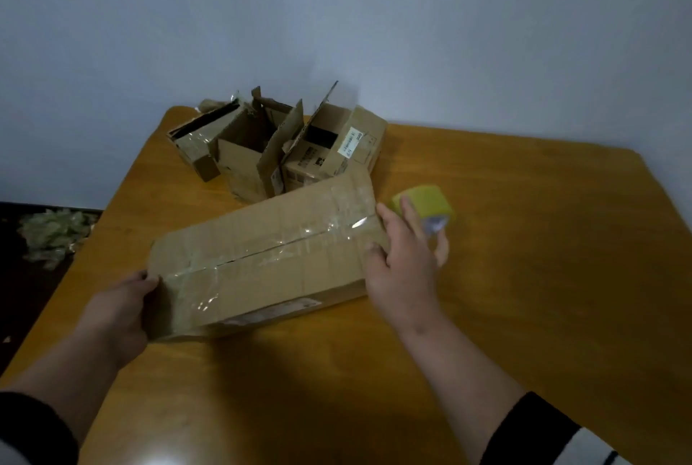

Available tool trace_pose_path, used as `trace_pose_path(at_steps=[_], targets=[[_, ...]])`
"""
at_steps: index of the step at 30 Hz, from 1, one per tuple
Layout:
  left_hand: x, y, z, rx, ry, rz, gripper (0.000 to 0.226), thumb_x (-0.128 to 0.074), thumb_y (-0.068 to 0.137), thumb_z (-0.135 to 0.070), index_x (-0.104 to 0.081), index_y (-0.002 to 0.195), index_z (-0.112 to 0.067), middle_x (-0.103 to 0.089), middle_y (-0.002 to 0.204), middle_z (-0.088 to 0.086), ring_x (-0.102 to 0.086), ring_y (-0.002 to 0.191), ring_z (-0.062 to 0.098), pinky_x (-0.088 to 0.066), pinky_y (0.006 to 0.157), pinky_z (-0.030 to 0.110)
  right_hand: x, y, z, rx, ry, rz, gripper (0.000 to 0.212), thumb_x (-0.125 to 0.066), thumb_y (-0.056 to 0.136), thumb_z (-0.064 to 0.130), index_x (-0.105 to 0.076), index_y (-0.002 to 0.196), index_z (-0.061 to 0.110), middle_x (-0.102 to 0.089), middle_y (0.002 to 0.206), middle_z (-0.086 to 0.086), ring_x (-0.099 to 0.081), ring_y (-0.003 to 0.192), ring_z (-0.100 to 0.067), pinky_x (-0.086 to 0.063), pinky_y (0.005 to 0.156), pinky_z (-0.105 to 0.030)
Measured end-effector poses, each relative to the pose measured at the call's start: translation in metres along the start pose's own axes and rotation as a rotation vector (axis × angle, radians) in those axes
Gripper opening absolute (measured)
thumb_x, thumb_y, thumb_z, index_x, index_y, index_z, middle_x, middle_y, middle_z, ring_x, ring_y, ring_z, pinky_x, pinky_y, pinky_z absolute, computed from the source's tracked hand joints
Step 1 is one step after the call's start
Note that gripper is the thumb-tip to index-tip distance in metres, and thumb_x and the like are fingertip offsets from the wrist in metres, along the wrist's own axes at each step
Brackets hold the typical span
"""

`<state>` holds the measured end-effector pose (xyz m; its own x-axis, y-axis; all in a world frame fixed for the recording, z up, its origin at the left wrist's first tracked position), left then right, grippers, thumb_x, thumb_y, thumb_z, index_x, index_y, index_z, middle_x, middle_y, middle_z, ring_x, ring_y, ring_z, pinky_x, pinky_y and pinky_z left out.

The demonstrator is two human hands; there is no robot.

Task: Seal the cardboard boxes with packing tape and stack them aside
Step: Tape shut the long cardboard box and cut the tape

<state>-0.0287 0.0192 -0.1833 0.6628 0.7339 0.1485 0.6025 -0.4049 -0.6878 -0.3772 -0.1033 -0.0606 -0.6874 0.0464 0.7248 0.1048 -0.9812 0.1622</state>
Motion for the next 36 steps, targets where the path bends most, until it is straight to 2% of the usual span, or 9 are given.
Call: trace_pose_path(at_steps=[2,5,9,15,21,25,30,33,36], targets=[[-0.016,-0.013,0.013,0.055,-0.002,0.107,0.024,-0.039,0.105,-0.016,-0.056,0.122,-0.016,-0.062,0.096,0.007,-0.059,0.081,0.025,-0.054,0.062,0.043,0.025,0.014,0.041,0.186,-0.098,-0.088,0.05,-0.052,0.086,0.02,-0.056,0.135,0.013,-0.062,0.128,0.001,-0.023,0.146,-0.011,0.005,0.114,-0.057],[-0.037,-0.027,0.02,0.022,0.269,0.105,0.041,-0.039,0.106,-0.019,-0.038,0.147,-0.01,-0.055,0.127,0.015,-0.057,0.108,0.034,-0.045,0.098,0.056,0.04,0.026,0.092,0.358,-0.258,-0.056,0.051,-0.051,0.079,0.021,-0.058,0.129,0.012,-0.068,0.099,0.009,-0.029,0.146,-0.016,0.002,0.112,-0.069],[-0.065,-0.064,-0.046,-0.39,0.81,0.033,0.091,-0.055,0.094,-0.001,0.007,0.156,-0.026,0.003,0.165,0.004,0.0,0.151,0.03,-0.011,0.121,0.051,0.036,0.014,0.134,0.477,-0.398,-0.015,0.051,-0.055,0.077,0.018,-0.06,0.127,0.009,-0.07,0.11,0.004,-0.035,0.143,-0.02,0.006,0.112,-0.068],[-0.123,-0.189,-0.138,-1.031,0.68,0.72,0.121,-0.077,0.076,-0.008,0.011,0.151,-0.044,0.015,0.16,-0.022,0.013,0.147,0.0,-0.01,0.123,0.043,0.019,-0.006,0.169,0.514,-0.387,0.072,0.065,-0.046,0.079,0.022,-0.044,0.143,0.01,-0.058,0.138,-0.002,-0.023,0.148,-0.019,-0.003,0.111,-0.057],[-0.107,-0.203,-0.14,-1.217,1.092,0.609,0.13,-0.08,0.068,-0.049,0.021,0.149,-0.039,0.036,0.156,-0.009,0.039,0.141,0.02,0.0,0.122,0.051,0.012,-0.025,0.189,0.607,-0.4,0.206,0.077,-0.042,0.079,0.025,-0.024,0.152,0.008,-0.042,0.151,-0.003,-0.014,0.149,-0.019,0.0,0.107,-0.05],[-0.102,-0.205,-0.138,-1.435,1.185,0.504,0.11,-0.062,0.075,-0.062,-0.006,0.157,-0.016,0.01,0.163,0.002,0.037,0.142,0.021,0.008,0.121,0.047,0.01,-0.027,0.207,0.7,-0.441,0.195,0.069,-0.043,0.081,0.029,-0.035,0.147,0.011,-0.053,0.142,0.0,-0.027,0.144,-0.017,-0.002,0.104,-0.048],[-0.066,-0.188,-0.145,-1.274,0.911,0.535,0.11,-0.075,0.049,-0.075,-0.021,0.14,-0.044,0.026,0.155,-0.024,0.013,0.149,0.008,-0.025,0.117,0.04,0.066,0.012,0.199,0.544,0.028,-0.263,0.067,-0.054,0.068,0.033,-0.046,0.134,0.029,-0.047,0.137,0.001,-0.04,0.131,-0.019,-0.027,0.1,-0.041],[-0.056,-0.187,-0.145,-1.285,0.904,0.541,0.108,-0.076,0.049,-0.076,-0.021,0.139,-0.05,0.028,0.151,-0.032,0.003,0.149,0.008,-0.031,0.111,0.034,0.043,0.057,0.17,0.138,0.445,0.174,0.094,-0.069,0.064,0.027,-0.027,0.148,0.039,-0.034,0.15,0.0,-0.043,0.135,-0.019,-0.04,0.104,-0.037],[-0.045,-0.183,-0.149,-1.284,0.863,0.547,0.105,-0.076,0.05,-0.077,-0.024,0.137,-0.049,0.024,0.153,-0.031,0.001,0.148,0.001,-0.035,0.112,0.039,0.017,0.073,0.166,-0.012,0.95,0.471,0.072,-0.072,0.073,-0.004,-0.049,0.136,0.023,-0.063,0.116,-0.013,-0.069,0.099,-0.025,-0.053,0.088,-0.034]])
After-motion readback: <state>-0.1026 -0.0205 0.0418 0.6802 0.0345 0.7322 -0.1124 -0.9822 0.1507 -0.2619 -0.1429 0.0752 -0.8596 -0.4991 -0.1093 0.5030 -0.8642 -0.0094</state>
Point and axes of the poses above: each hand's wrist, its own y-axis towards the middle knuckle, its own x-axis out of the back of the hand, z = x × y, the point moved 7 cm from there along y, towards the middle knuckle
